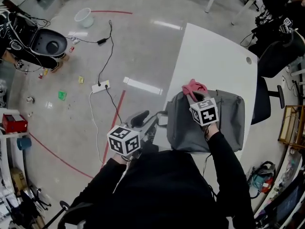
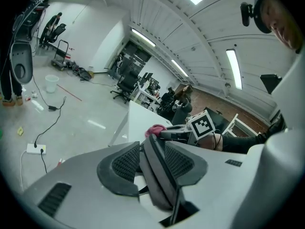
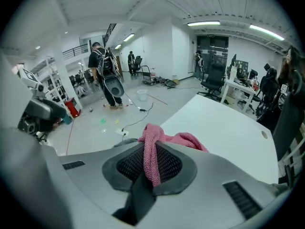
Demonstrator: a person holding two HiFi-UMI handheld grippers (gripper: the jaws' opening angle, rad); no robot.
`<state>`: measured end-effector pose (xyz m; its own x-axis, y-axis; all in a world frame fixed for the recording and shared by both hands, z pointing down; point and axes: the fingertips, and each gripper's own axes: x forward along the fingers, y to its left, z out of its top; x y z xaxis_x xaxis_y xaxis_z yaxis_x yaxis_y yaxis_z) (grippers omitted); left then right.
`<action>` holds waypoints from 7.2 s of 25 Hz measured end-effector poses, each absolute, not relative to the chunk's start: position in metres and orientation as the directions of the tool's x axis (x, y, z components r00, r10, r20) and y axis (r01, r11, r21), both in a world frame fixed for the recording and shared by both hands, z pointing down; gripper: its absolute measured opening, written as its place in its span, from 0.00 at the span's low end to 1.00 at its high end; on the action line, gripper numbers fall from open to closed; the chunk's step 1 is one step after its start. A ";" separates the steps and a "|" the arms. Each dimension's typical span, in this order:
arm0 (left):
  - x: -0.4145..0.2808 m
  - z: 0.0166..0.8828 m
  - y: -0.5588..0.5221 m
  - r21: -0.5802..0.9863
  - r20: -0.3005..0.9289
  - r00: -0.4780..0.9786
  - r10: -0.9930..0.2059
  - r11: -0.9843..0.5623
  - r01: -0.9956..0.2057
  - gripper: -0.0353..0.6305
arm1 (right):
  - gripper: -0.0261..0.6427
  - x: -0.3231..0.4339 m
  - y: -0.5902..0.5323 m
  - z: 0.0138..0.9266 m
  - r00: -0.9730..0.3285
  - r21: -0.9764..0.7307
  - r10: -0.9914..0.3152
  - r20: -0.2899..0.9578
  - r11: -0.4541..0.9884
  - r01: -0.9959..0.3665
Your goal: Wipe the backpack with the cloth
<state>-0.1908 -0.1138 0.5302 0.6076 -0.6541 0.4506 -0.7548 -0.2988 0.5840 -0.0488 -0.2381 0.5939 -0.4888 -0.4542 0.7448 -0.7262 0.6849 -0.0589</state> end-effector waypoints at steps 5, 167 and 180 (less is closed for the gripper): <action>-0.195 0.530 -0.115 0.580 0.457 0.610 -0.648 -0.303 -0.756 0.29 | 0.13 -0.098 -0.231 0.574 -0.593 -0.122 -0.419 0.687 0.738 -0.663; 0.152 0.524 -0.081 0.505 0.502 0.759 -0.414 -0.572 -0.646 0.29 | 0.12 0.369 0.002 0.584 -0.785 -0.569 -0.027 0.618 0.674 -0.471; 0.123 0.517 -0.070 0.468 0.545 0.666 -0.509 -0.475 -0.745 0.29 | 0.12 0.393 -0.133 0.626 -0.776 -0.525 -0.221 0.591 0.624 -0.578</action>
